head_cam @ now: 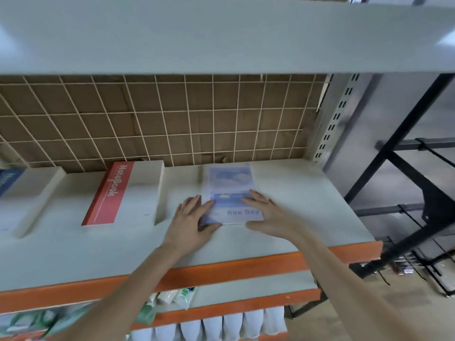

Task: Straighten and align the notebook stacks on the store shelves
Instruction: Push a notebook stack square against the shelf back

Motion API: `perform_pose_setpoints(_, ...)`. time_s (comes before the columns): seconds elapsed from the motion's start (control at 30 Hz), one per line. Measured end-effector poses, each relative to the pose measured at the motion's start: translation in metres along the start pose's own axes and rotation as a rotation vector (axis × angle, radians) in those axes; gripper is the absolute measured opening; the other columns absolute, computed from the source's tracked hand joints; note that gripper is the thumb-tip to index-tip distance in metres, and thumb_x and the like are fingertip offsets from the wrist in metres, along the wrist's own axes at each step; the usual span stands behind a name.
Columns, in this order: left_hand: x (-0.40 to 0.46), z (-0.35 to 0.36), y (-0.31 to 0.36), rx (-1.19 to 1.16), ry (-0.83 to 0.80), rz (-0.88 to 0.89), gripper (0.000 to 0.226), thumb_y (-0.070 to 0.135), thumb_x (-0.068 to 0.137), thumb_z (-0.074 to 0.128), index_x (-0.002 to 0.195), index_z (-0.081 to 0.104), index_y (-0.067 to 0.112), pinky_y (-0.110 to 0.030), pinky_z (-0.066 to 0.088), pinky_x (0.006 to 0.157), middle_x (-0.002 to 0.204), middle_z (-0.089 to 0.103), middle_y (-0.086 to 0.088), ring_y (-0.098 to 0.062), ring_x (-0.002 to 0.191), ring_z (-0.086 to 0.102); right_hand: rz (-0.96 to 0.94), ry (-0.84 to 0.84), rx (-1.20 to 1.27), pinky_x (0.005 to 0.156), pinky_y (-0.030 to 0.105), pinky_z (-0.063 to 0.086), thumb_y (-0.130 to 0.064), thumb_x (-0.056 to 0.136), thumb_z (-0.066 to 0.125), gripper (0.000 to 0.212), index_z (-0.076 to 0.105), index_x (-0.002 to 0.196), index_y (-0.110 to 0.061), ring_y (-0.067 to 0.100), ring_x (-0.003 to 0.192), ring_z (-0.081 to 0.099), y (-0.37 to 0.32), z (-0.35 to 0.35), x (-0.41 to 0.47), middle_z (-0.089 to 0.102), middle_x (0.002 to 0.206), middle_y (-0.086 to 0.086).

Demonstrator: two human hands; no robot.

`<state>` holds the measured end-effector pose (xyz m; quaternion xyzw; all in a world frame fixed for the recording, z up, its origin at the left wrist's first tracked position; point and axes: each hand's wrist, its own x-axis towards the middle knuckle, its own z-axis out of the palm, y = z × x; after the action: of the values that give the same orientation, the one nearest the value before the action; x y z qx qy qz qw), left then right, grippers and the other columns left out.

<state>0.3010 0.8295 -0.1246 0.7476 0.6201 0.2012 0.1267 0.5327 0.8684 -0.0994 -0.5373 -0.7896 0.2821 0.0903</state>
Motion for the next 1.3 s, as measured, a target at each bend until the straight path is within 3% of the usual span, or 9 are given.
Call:
perform_pose_setpoints(0.27, 0.012, 0.001, -0.003, 0.029, 0.005, -0.063, 0.058, 0.055, 0.087, 0.054, 0.140, 0.039, 0.037, -0.036, -0.003, 0.115, 0.151, 0.031, 0.008, -0.014, 0.144, 0.012, 0.022, 0.157, -0.005, 0.114, 0.029, -0.004, -0.038, 0.086, 0.066, 0.066, 0.037, 0.144, -0.030, 0.008, 0.146, 0.000, 0.013, 0.000, 0.003, 0.011, 0.159, -0.004)
perform_pose_setpoints(0.5, 0.011, 0.002, -0.003, -0.017, 0.081, -0.028, 0.054, 0.051, 0.086, 0.059, 0.136, 0.047, 0.032, -0.035, -0.003, 0.116, 0.147, 0.038, 0.007, -0.012, 0.143, 0.018, 0.029, 0.285, 0.015, 0.111, 0.023, -0.006, -0.038, 0.085, 0.066, 0.058, 0.045, 0.139, -0.031, 0.008, 0.145, 0.006, 0.017, 0.009, 0.001, 0.026, 0.154, -0.007)
perform_pose_setpoints(0.63, 0.006, 0.000, 0.003, 0.024, 0.131, 0.033, 0.069, 0.063, 0.078, 0.035, 0.131, 0.055, 0.025, -0.041, 0.003, 0.116, 0.141, 0.047, 0.001, -0.018, 0.140, 0.029, 0.030, 0.321, -0.063, 0.112, 0.025, -0.008, -0.038, 0.088, 0.060, 0.056, 0.042, 0.140, -0.031, 0.008, 0.145, 0.007, 0.018, 0.014, 0.001, 0.025, 0.154, -0.008)
perform_pose_setpoints(0.8, 0.001, 0.001, 0.005, 0.067, 0.219, 0.132, 0.057, 0.048, 0.080, 0.039, 0.117, 0.067, 0.014, -0.057, 0.022, 0.110, 0.121, 0.064, -0.006, -0.031, 0.126, 0.049, 0.049, 0.318, -0.098, 0.113, 0.028, -0.009, -0.033, 0.090, 0.055, 0.057, 0.036, 0.144, -0.030, 0.010, 0.146, 0.005, 0.019, 0.016, 0.002, 0.019, 0.157, -0.004)
perform_pose_setpoints(1.13, 0.001, 0.001, 0.004, 0.112, 0.188, 0.087, 0.058, 0.051, 0.080, 0.035, 0.120, 0.065, 0.022, -0.048, 0.011, 0.113, 0.124, 0.063, 0.002, -0.026, 0.132, 0.043, 0.031, 0.312, -0.147, 0.112, 0.030, -0.011, -0.037, 0.091, 0.052, 0.058, 0.033, 0.145, -0.031, 0.011, 0.146, 0.003, 0.022, 0.019, 0.004, 0.017, 0.158, -0.004)
perform_pose_setpoints(1.3, 0.000, -0.003, 0.005, 0.154, 0.188, 0.106, 0.056, 0.048, 0.080, 0.037, 0.118, 0.066, 0.019, -0.054, 0.014, 0.111, 0.121, 0.064, 0.000, -0.029, 0.130, 0.045, 0.015, 0.326, -0.169, 0.110, 0.030, -0.016, -0.030, 0.091, 0.050, 0.056, 0.033, 0.145, -0.030, 0.012, 0.146, -0.001, 0.023, 0.019, 0.003, 0.020, 0.156, -0.007)
